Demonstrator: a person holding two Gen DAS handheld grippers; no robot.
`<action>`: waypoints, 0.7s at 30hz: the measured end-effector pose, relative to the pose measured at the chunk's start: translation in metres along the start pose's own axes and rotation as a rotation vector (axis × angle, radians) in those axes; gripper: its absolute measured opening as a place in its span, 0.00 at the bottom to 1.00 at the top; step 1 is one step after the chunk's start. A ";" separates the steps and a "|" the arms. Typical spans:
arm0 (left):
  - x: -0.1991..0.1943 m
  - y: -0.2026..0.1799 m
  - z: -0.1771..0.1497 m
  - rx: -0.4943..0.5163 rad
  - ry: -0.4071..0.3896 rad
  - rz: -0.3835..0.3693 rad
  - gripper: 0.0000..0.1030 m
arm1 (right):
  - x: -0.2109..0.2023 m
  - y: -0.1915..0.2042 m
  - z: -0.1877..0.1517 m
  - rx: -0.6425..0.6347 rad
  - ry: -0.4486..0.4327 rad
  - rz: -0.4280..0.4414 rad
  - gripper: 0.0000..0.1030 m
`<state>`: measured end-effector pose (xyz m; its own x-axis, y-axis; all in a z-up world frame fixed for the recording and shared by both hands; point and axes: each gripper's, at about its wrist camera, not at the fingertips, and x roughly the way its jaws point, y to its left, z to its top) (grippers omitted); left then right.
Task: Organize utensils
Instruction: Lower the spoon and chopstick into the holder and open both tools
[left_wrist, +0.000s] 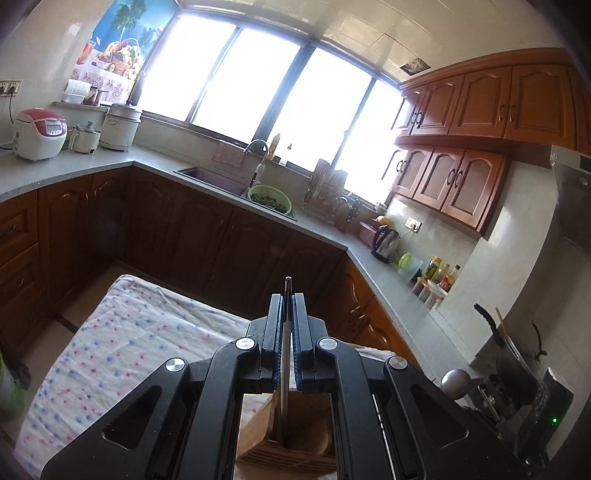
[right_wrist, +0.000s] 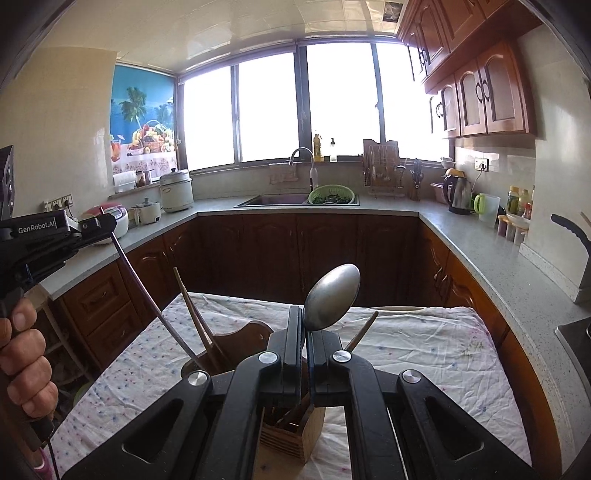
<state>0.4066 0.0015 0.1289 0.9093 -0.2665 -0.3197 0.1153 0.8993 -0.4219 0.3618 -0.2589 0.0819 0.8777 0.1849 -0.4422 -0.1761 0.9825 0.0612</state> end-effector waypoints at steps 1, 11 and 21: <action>0.005 0.002 -0.005 -0.003 0.012 0.000 0.04 | 0.004 0.001 -0.003 -0.004 0.008 0.001 0.02; 0.034 0.002 -0.039 0.027 0.087 0.000 0.04 | 0.035 0.011 -0.030 -0.031 0.093 0.024 0.02; 0.046 0.005 -0.056 0.058 0.138 -0.004 0.04 | 0.053 0.010 -0.046 -0.003 0.181 0.063 0.02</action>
<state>0.4272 -0.0256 0.0645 0.8453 -0.3121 -0.4337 0.1455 0.9154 -0.3754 0.3863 -0.2405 0.0177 0.7705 0.2383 -0.5912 -0.2295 0.9690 0.0914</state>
